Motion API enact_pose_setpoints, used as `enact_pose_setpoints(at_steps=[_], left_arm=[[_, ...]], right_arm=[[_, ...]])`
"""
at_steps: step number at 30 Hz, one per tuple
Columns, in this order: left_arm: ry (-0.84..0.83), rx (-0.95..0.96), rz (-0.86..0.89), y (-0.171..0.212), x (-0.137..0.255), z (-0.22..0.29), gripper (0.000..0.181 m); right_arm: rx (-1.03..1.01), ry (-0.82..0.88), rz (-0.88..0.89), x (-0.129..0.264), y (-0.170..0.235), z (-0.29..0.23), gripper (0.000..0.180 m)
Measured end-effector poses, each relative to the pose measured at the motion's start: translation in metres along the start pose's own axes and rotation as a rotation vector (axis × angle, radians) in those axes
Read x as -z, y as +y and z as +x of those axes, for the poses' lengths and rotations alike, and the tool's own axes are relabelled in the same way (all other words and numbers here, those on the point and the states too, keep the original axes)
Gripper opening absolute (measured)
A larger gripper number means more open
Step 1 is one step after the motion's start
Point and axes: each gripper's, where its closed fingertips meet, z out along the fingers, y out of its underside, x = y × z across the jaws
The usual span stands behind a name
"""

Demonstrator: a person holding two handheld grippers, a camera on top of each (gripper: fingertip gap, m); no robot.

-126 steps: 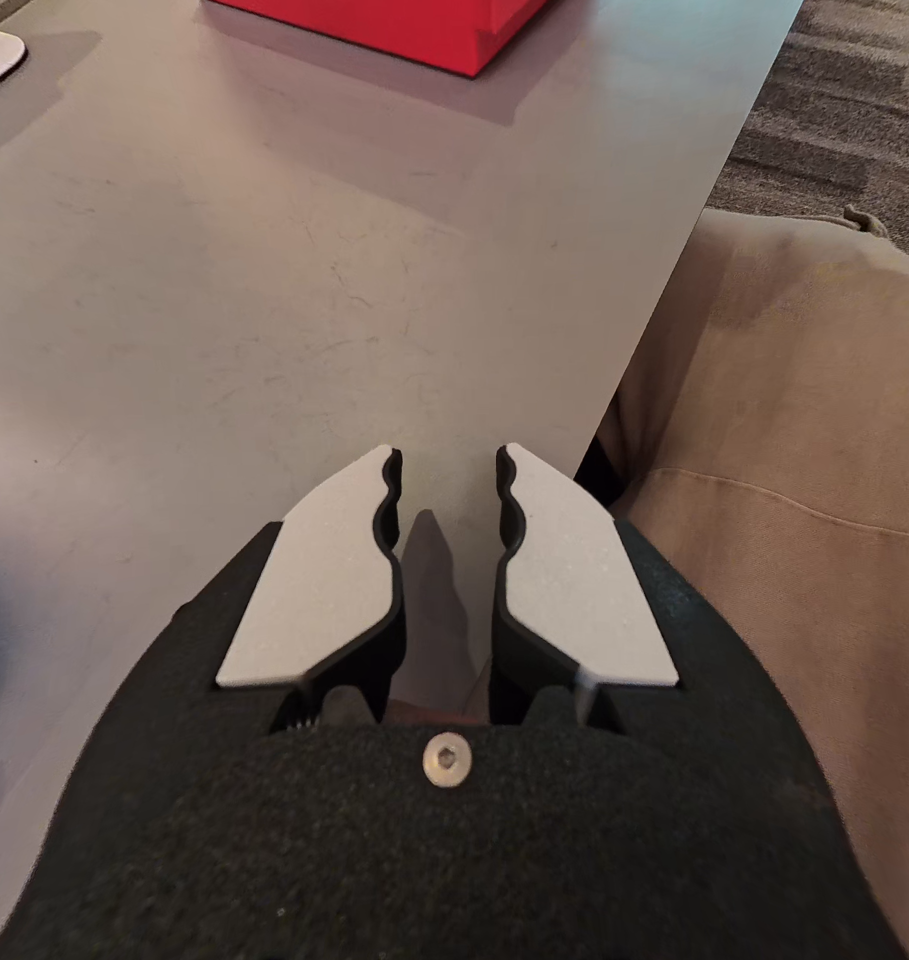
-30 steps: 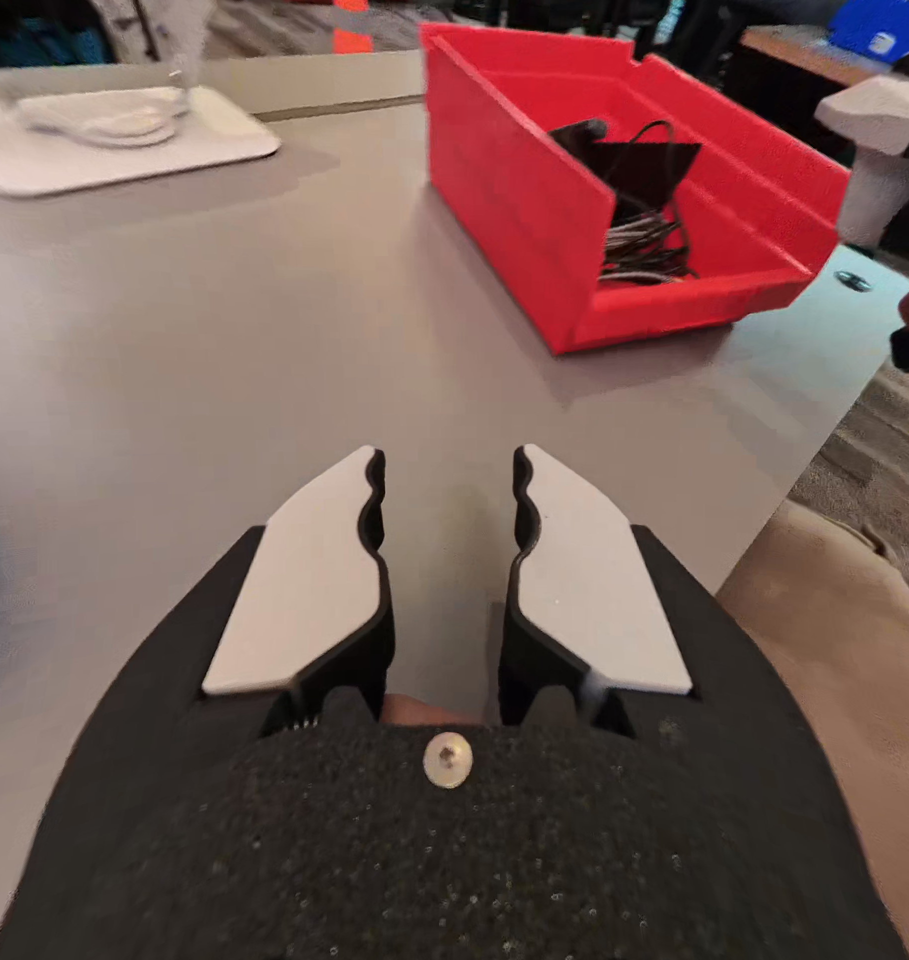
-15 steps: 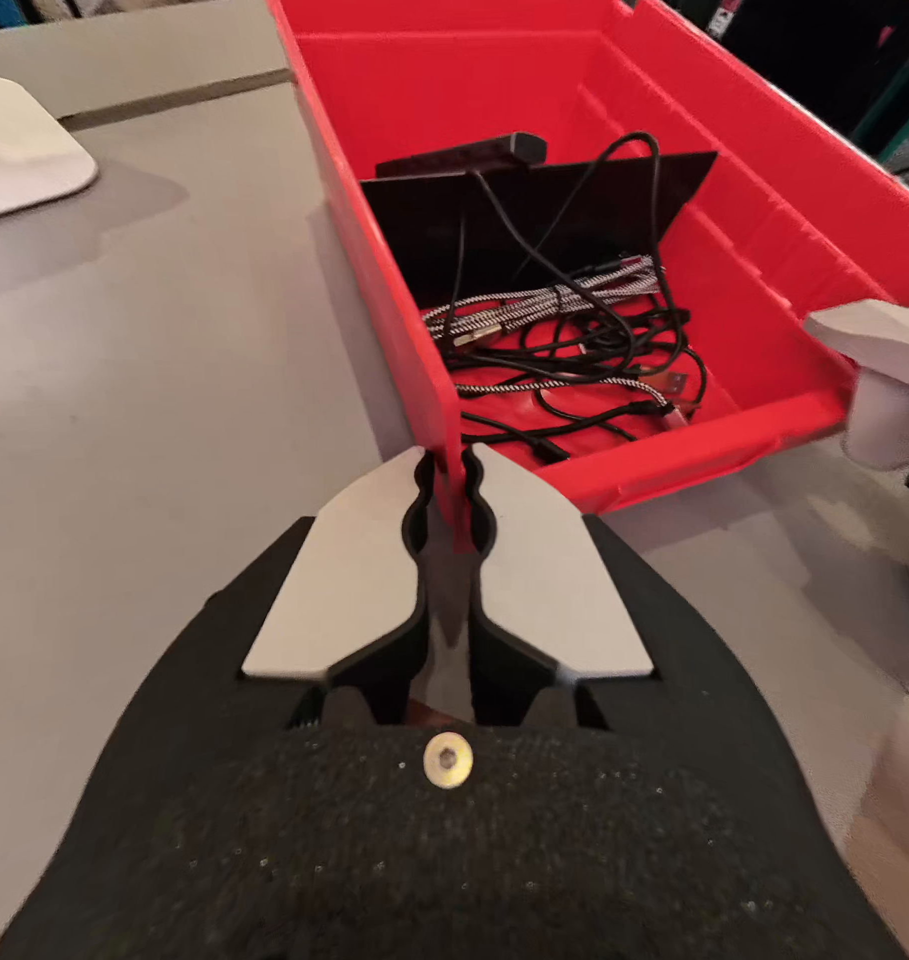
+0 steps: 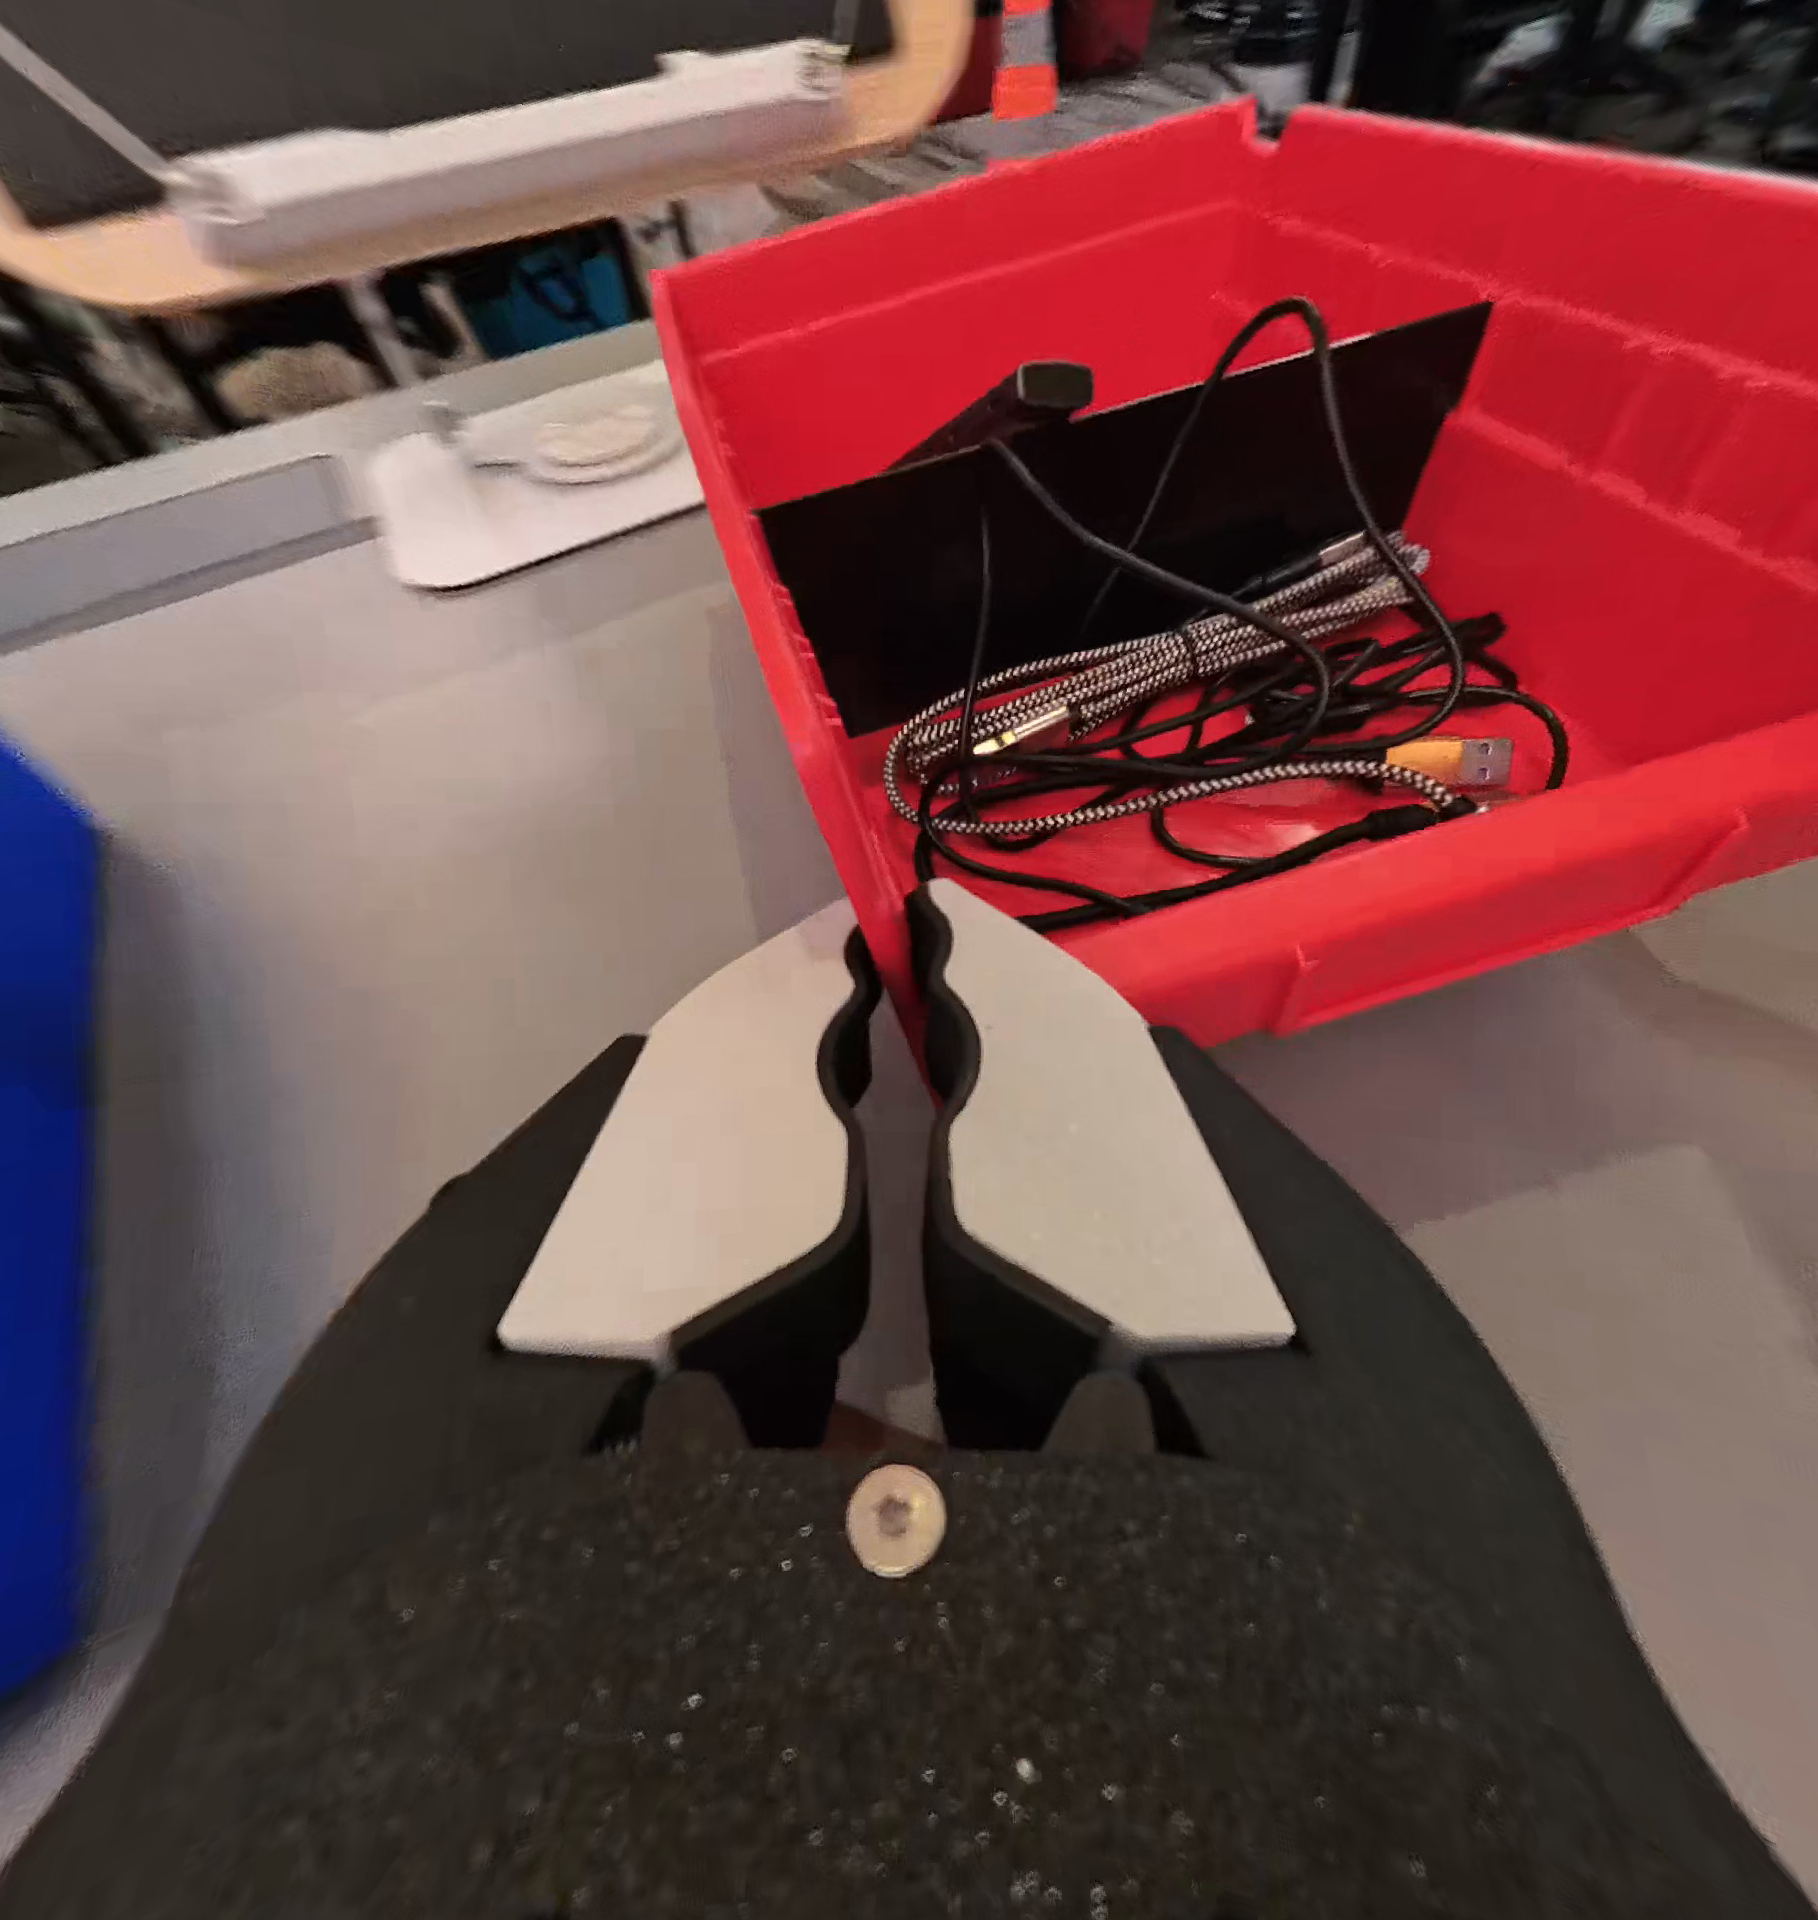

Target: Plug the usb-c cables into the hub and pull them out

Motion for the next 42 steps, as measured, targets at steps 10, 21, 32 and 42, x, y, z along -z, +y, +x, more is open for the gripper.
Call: enact_pose_setpoints(at_steps=[10, 21, 32, 42], left_arm=[[-0.2, 0.076, -0.066, 0.05, 0.066, -0.085, 0.006], [-0.139, 0.301, 0.16, 0.024, 0.141, -0.127, 0.029], [-0.404, 0.33, -0.101, 0.112, 0.198, -0.335, 0.055], [-0.331, 0.306, -0.167, 0.12, 0.177, -0.328, 0.003]], right_arm=[[-0.033, -0.212, 0.002, -0.028, -0.006, -0.113, 0.004], [0.028, -0.598, -0.012, 0.025, 0.007, -0.115, 0.035], [0.105, -1.185, 0.09, 0.149, 0.0, -0.227, 0.029], [0.154, -1.278, -0.024, 0.163, 0.005, -0.332, 0.048]])
